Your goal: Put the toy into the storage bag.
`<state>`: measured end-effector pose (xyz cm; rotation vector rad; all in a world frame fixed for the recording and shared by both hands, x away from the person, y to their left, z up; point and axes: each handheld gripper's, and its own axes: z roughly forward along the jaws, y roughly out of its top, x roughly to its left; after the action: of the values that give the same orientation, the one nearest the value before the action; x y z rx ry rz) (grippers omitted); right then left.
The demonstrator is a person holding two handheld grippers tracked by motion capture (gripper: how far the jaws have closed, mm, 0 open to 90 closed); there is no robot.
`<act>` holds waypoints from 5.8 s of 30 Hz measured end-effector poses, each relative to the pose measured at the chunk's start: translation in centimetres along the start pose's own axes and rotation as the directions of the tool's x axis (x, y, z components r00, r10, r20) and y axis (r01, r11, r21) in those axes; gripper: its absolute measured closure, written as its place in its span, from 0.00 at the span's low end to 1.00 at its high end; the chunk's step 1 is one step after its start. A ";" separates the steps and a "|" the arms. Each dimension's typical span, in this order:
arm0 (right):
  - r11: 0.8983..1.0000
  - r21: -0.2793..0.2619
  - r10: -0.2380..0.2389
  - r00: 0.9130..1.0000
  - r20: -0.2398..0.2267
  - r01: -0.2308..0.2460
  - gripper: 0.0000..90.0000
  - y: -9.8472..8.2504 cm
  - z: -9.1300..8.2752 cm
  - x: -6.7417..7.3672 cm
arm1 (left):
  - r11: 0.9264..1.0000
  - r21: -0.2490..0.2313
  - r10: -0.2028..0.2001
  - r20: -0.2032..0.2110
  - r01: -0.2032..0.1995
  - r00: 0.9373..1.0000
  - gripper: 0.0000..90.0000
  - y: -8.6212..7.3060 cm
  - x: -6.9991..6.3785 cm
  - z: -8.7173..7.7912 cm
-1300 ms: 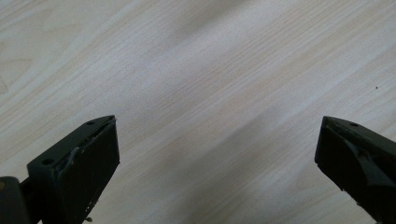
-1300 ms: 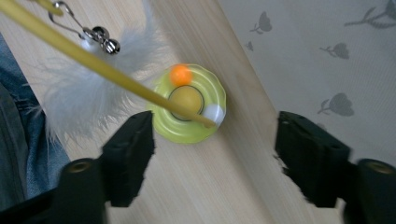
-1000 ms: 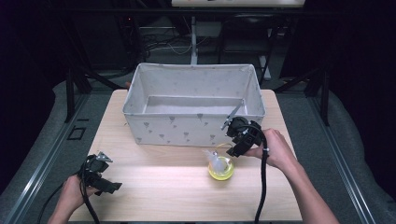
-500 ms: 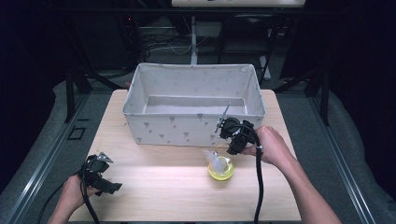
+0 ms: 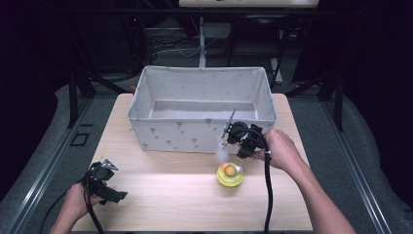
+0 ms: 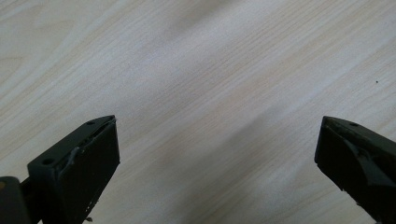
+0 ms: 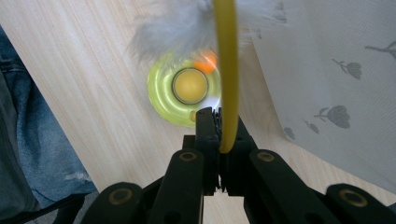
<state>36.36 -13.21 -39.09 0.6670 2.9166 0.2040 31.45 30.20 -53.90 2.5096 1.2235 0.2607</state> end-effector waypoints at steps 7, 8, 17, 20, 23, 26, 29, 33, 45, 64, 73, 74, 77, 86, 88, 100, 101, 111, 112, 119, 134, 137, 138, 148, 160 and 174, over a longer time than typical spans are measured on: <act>1.000 -0.006 -0.012 1.000 -0.017 0.012 0.98 0.3 -0.2 0.1 | 1.000 0.003 0.001 0.001 -0.001 1.000 0.00 0.0 0.0 0.1; 1.000 -0.006 -0.012 1.000 -0.017 0.012 0.98 0.3 -0.2 0.1 | 1.000 0.003 0.002 0.001 -0.002 1.000 0.00 0.0 0.0 0.1; 1.000 0.006 -0.006 1.000 -0.015 0.006 0.98 0.3 -0.9 0.0 | 1.000 0.012 0.006 0.001 -0.006 1.000 0.00 0.0 -0.1 0.2; 1.000 0.002 -0.003 1.000 -0.019 0.003 0.98 0.3 -1.3 -0.1 | 1.000 0.009 0.007 0.002 -0.007 1.000 0.00 0.1 -0.1 0.2; 1.000 0.002 -0.003 1.000 -0.018 0.003 0.98 0.4 -1.7 -0.1 | 1.000 0.009 0.008 0.001 -0.008 1.000 0.00 0.1 -0.1 0.2; 1.000 0.005 -0.004 1.000 -0.019 0.005 0.98 0.5 -2.0 -0.2 | 1.000 0.010 0.009 -0.001 -0.009 1.000 0.00 0.1 -0.1 0.2; 1.000 0.009 -0.005 1.000 -0.017 0.005 0.98 0.5 -2.2 -0.2 | 1.000 0.016 0.018 -0.010 -0.017 1.000 0.00 0.1 -0.1 0.2; 1.000 0.011 -0.002 1.000 -0.014 0.003 0.98 0.5 -2.6 -0.3 | 1.000 0.013 0.019 -0.017 -0.018 1.000 0.00 0.1 -0.2 0.2; 1.000 0.007 0.001 1.000 -0.010 -0.001 0.98 0.2 -4.0 -0.6 | 1.000 0.008 0.024 -0.019 -0.023 1.000 0.00 0.2 -0.3 0.2; 1.000 0.008 -0.012 1.000 -0.018 0.012 0.98 0.6 -6.2 -1.0 | 1.000 0.015 0.024 -0.009 -0.024 1.000 0.00 0.2 -0.2 0.3; 1.000 0.003 -0.015 1.000 -0.013 0.015 0.98 0.9 -7.9 -1.2 | 1.000 0.015 0.022 -0.009 -0.022 1.000 0.00 0.2 -0.2 0.3; 1.000 0.001 -0.017 1.000 -0.011 0.017 0.98 0.9 -8.1 -1.2 | 1.000 0.015 0.022 -0.009 -0.022 1.000 0.00 0.2 -0.2 0.3; 1.000 0.001 -0.021 1.000 -0.011 0.021 0.98 1.0 -8.5 -1.2 | 1.000 0.015 0.025 -0.008 -0.024 1.000 0.00 0.2 -0.3 0.3; 1.000 -0.011 -0.024 1.000 -0.017 0.024 0.98 1.2 -9.9 -1.5 | 1.000 0.014 0.023 -0.004 -0.023 1.000 0.00 0.2 -0.3 0.3; 1.000 -0.012 -0.020 1.000 -0.019 0.020 0.98 1.2 -10.1 -1.5 | 1.000 0.017 0.022 -0.003 -0.022 1.000 0.00 0.2 -0.3 0.3; 1.000 -0.015 -0.023 0.999 -0.027 0.023 0.98 1.4 -11.4 -2.0 | 0.999 0.022 0.025 -0.002 -0.025 1.000 0.00 0.2 -0.3 0.4; 1.000 -0.015 -0.025 0.999 -0.029 0.025 0.98 1.5 -11.6 -2.0 | 0.999 0.023 0.025 -0.001 -0.025 1.000 0.00 0.2 -0.3 0.4; 1.000 -0.023 -0.021 1.000 -0.021 0.020 0.98 1.6 -12.8 -2.3 | 0.999 0.025 0.027 0.001 -0.027 1.000 0.00 0.2 -0.3 0.4; 1.000 -0.024 -0.020 1.000 -0.021 0.020 0.98 1.6 -13.0 -2.3 | 0.999 0.025 0.026 0.001 -0.026 1.000 0.00 0.2 -0.3 0.4; 0.999 -0.034 -0.018 1.000 -0.010 0.017 0.98 1.8 -14.4 -2.3 | 0.999 0.026 0.032 0.003 -0.033 0.999 0.00 0.2 -0.4 0.6; 0.999 -0.037 0.001 1.000 0.001 -0.001 0.98 2.7 -16.6 -3.5 | 0.998 0.033 0.045 0.015 -0.045 0.999 0.00 0.2 -0.5 0.6; 0.999 -0.035 -0.001 1.000 0.004 0.001 0.98 3.0 -17.0 -3.8 | 0.998 0.034 0.046 0.015 -0.047 0.999 0.00 0.2 -0.5 0.6; 0.999 -0.037 -0.001 1.000 0.008 0.002 0.98 3.1 -17.1 -3.8 | 0.998 0.034 0.046 0.018 -0.047 0.999 0.00 0.3 -0.5 0.6; 0.998 -0.055 0.010 1.000 0.028 -0.008 0.98 4.0 -18.3 -4.3 | 0.998 0.034 0.045 0.018 -0.046 0.999 0.00 0.3 -0.5 0.6; 0.998 -0.049 0.033 0.998 0.048 -0.030 0.98 5.0 -19.2 -5.5 | 0.998 0.037 0.049 0.020 -0.049 0.999 0.00 0.3 -0.5 0.7; 0.989 -0.094 0.121 0.990 0.071 -0.114 0.98 6.0 -20.4 -8.1 | 0.998 0.039 0.047 0.026 -0.048 0.999 0.00 0.3 -0.5 0.7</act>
<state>42.67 -13.50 -17.26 0.8142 2.7796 0.3131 31.59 29.52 -54.48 2.5704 1.1718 0.2176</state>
